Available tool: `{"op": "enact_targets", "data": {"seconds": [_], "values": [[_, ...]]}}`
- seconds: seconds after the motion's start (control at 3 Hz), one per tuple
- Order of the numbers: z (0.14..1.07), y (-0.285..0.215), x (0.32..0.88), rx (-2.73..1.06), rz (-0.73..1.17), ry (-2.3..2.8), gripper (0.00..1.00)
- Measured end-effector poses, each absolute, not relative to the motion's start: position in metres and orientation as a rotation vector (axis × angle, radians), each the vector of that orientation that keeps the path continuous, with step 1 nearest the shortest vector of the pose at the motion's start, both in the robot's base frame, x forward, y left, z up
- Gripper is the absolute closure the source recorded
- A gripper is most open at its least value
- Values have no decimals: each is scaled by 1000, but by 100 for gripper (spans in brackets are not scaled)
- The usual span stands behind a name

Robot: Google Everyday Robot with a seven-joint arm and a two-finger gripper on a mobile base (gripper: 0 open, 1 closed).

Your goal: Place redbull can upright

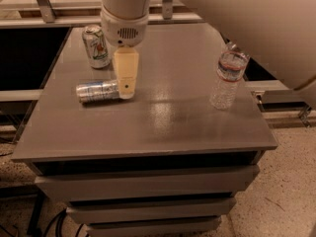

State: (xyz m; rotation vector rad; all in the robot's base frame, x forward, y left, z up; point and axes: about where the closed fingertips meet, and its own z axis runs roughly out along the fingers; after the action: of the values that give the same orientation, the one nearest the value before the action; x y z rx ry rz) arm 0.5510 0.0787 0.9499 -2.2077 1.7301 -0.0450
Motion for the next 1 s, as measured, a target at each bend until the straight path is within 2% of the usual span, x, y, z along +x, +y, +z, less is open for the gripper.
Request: {"op": "enact_targets", "data": {"seconds": [1.0], "values": [[938, 121, 558, -2040, -11, 1895, 0]]}}
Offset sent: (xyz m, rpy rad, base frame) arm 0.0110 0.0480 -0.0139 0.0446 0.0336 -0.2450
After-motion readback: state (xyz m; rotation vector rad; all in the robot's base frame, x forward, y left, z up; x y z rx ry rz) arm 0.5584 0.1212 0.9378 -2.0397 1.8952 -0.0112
